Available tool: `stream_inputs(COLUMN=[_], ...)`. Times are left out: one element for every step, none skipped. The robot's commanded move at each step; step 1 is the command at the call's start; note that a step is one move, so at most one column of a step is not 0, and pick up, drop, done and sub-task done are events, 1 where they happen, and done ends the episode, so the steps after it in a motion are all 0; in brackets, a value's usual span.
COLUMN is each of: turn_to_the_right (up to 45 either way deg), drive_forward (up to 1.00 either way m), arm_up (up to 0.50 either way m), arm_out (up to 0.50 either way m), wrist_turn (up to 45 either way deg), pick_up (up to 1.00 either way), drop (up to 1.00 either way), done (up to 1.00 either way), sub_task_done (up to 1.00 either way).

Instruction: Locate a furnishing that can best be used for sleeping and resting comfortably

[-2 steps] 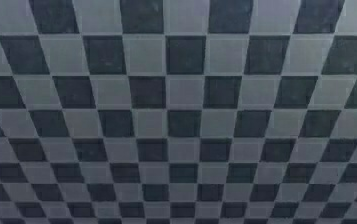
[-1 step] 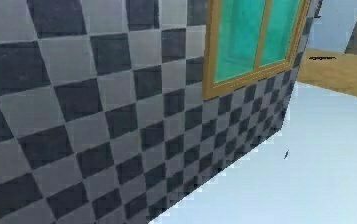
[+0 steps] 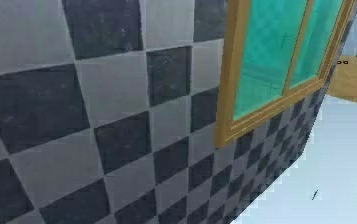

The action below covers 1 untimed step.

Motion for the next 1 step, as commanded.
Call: stream_inputs(turn_to_the_right=[45.0], drive_forward=[0.0], arm_up=[0.0], arm_out=[0.0], wrist_turn=[0.0], pick_up=[0.0], drop=[0.0], done=[0.0], sub_task_done=[0.0])
